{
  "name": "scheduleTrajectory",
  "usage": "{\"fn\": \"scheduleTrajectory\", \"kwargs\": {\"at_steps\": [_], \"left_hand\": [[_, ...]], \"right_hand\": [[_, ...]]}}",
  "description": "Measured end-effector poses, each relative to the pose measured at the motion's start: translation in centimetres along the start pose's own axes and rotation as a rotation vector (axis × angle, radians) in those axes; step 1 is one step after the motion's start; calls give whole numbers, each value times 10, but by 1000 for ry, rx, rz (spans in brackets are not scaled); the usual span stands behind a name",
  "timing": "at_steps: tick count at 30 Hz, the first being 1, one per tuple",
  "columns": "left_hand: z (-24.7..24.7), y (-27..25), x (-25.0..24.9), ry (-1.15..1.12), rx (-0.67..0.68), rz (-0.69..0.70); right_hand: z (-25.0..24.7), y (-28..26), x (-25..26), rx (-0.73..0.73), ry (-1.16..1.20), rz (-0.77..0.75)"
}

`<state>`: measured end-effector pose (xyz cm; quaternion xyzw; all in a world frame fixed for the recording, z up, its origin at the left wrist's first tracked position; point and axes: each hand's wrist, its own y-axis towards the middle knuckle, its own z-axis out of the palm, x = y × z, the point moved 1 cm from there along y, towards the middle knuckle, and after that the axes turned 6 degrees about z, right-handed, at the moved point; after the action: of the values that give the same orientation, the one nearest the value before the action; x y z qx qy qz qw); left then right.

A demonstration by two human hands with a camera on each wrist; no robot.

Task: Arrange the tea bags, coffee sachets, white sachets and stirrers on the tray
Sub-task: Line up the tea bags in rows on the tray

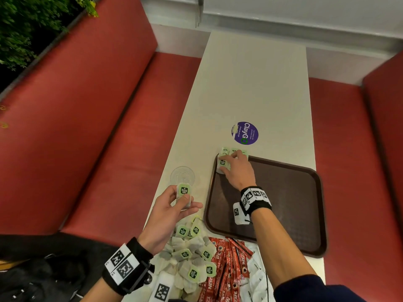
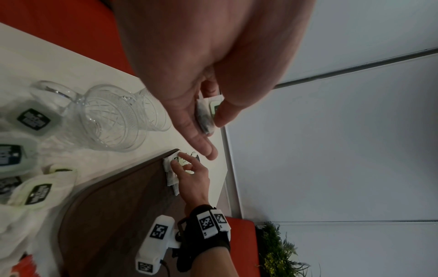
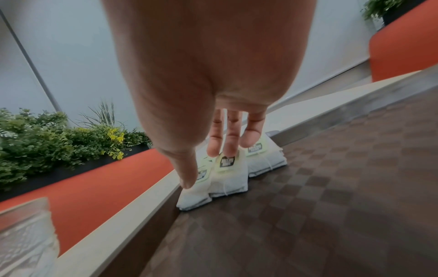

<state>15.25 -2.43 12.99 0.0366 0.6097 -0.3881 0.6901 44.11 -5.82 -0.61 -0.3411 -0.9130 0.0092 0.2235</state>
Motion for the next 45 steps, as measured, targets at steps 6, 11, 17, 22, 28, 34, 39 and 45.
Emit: {"fn": "scheduleTrajectory", "kwargs": {"at_steps": [6,11,17,22,28,34,39,45], "left_hand": [[1,0,1,-3,5,-3],[3,1,3,4,8,-9],[7,0,3,11,20,-7],[6,0,3,10,12,-2],[6,0,4,17,15,2],[9,0,4,19,15,-1],[15,3,4,51,6,36],[31,8,4,129,36,93]], "right_hand": [[-8,-8,-12,-91,121,59],[-3,-27,-25,-100,79,157],[9,-36,-27,-75,53,192],[9,-34,-22,-90,19,176],[12,-35,-7,-131,-9,138],[-5,-42,14,-131,243,135],[-66,-94,71,128,818,-2],[-86,-126,80,139,829,-91]]}}
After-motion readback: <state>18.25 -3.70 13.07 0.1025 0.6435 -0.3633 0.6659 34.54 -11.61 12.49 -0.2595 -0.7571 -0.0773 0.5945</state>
